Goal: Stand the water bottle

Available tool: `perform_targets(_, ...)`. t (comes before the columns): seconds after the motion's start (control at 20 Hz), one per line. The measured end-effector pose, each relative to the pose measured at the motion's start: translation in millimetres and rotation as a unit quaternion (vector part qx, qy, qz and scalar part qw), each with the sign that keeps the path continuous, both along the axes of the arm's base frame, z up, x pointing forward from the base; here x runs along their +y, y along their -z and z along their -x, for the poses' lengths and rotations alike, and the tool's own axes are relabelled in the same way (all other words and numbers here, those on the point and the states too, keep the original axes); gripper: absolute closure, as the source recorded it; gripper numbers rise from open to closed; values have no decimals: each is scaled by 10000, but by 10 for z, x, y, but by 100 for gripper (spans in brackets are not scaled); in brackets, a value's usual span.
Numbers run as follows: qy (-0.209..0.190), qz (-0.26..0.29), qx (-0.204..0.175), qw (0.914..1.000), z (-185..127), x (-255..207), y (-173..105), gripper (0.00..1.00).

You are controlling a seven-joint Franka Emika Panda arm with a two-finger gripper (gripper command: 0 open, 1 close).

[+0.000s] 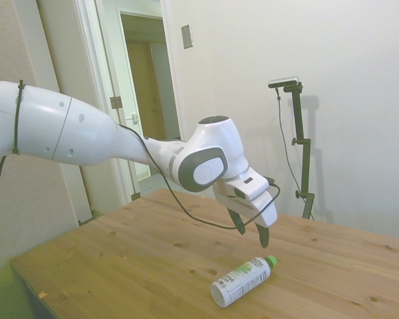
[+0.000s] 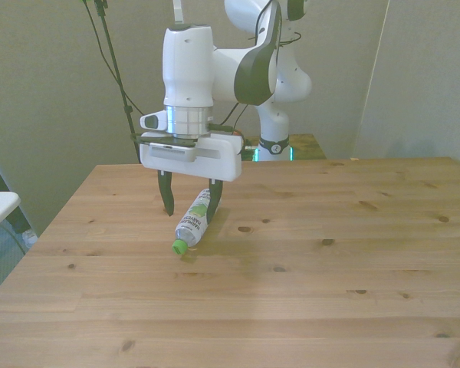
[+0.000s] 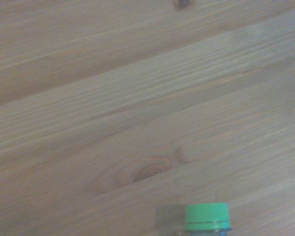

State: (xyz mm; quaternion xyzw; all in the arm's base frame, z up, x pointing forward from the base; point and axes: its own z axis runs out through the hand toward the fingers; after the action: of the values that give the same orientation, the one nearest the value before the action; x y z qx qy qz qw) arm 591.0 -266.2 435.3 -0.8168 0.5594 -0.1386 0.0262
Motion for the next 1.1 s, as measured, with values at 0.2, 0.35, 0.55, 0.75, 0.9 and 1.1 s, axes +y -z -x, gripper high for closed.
perform_targets(0.2, 118, -64, -3, 9999, -12, -175, 172, 0)
perform_targets(0.35, 114, -97, 24, 9999, -63, -148, 322, 0)
perform_targets(0.55, 87, -95, 108, 9999, -114, -117, 549, 0)
perform_targets(0.75, 102, -81, 157, 9998, -129, -140, 699, 0)
perform_targets(0.9, 84, -78, 150, 9998, -143, -119, 707, 100)
perform_targets(1.1, 49, -85, 176, 9998, -170, -72, 746, 100)
